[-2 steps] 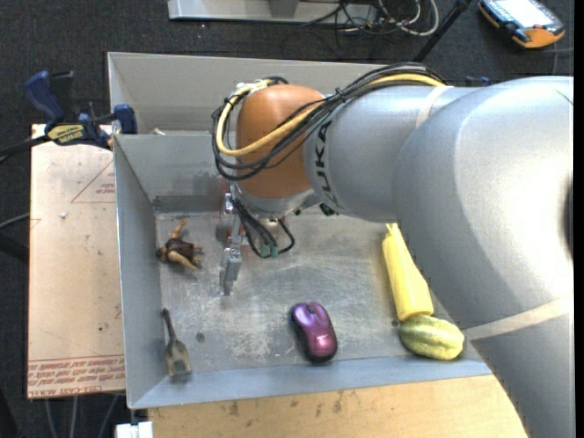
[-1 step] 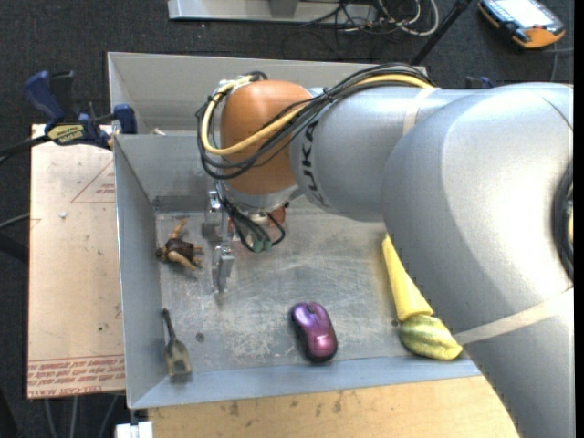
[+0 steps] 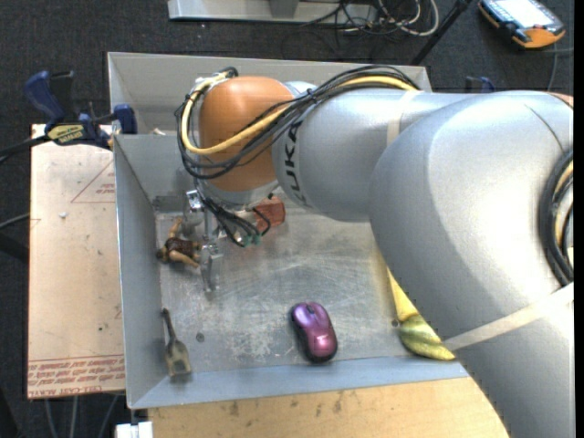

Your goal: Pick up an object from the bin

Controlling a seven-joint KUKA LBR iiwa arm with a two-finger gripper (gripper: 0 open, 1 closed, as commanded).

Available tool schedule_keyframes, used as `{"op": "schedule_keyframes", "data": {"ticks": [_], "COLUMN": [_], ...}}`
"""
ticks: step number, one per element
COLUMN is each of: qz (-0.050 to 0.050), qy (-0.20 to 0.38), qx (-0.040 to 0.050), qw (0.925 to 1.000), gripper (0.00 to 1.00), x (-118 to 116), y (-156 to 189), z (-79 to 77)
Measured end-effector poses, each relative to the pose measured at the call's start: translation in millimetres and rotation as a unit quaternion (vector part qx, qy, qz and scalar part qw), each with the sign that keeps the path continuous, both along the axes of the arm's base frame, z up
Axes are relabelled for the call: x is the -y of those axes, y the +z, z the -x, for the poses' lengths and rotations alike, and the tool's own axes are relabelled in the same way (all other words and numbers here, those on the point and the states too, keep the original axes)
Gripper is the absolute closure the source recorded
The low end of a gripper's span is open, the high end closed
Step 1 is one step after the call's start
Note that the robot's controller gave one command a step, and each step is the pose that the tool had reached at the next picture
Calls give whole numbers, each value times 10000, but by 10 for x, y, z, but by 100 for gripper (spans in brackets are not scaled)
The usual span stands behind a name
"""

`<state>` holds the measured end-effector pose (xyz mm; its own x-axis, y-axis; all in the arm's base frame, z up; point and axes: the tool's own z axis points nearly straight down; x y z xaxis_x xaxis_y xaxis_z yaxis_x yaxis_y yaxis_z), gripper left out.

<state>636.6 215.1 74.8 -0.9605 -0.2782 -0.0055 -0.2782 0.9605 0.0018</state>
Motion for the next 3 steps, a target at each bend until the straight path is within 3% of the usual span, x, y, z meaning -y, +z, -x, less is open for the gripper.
{"op": "schedule_keyframes", "data": {"ticks": [1,2,3], "qz": [-32,-34,-6], "qy": [-2127,-2130,-1917], "qx": [18,18,1], "qw": [9771,9771,9815], "gripper": [100,100,100], "x": [-52,-51,-172], "y": [8,8,1477], "z": [-6,-6,-178]}}
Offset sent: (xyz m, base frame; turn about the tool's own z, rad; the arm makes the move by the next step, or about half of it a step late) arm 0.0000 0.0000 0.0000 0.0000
